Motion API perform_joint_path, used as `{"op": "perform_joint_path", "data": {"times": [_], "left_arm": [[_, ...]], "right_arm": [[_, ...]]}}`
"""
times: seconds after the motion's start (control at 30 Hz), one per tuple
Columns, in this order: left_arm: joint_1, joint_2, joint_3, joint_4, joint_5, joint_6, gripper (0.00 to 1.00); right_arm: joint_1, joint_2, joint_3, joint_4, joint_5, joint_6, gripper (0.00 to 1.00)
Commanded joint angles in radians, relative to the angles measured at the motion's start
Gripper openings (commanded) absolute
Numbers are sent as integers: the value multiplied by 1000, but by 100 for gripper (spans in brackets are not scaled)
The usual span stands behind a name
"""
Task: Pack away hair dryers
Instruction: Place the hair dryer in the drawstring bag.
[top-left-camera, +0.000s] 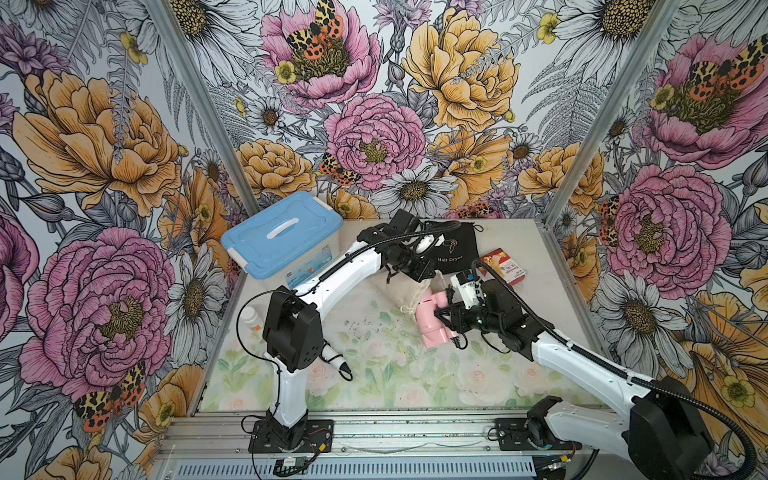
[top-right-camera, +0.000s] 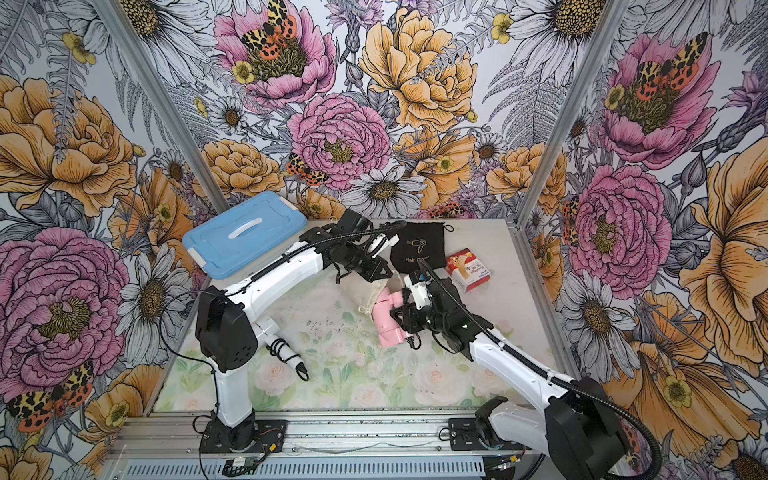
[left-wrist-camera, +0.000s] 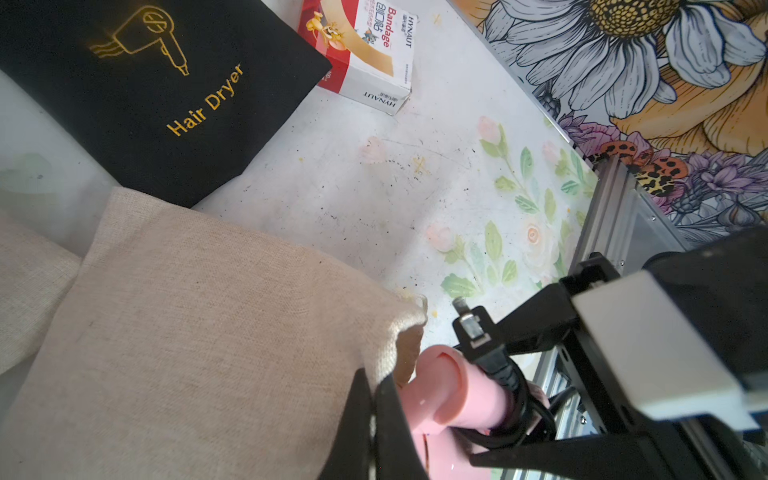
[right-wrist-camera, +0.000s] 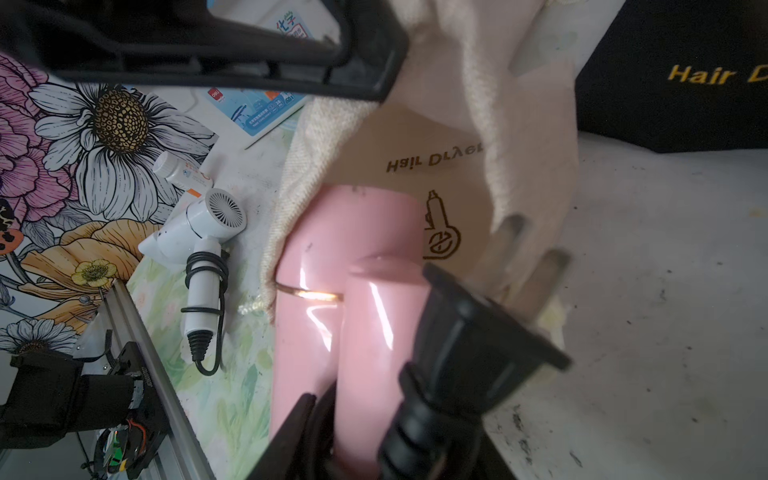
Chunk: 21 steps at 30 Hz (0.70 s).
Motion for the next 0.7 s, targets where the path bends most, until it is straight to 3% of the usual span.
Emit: {"op": "perform_joint_path", "data": {"times": [0.0, 0.3, 0.67], "left_arm": [[-11, -7, 25, 31, 53, -10, 0], [-16, -56, 0, 32, 69, -10, 0], [-12, -111, -72, 32, 66, -8, 0]], "right_arm": [[6, 14, 43, 122, -36, 7, 13], [-13, 68, 54, 166, -54, 8, 13], [-157, 15, 8, 227, -151, 79, 13]]}}
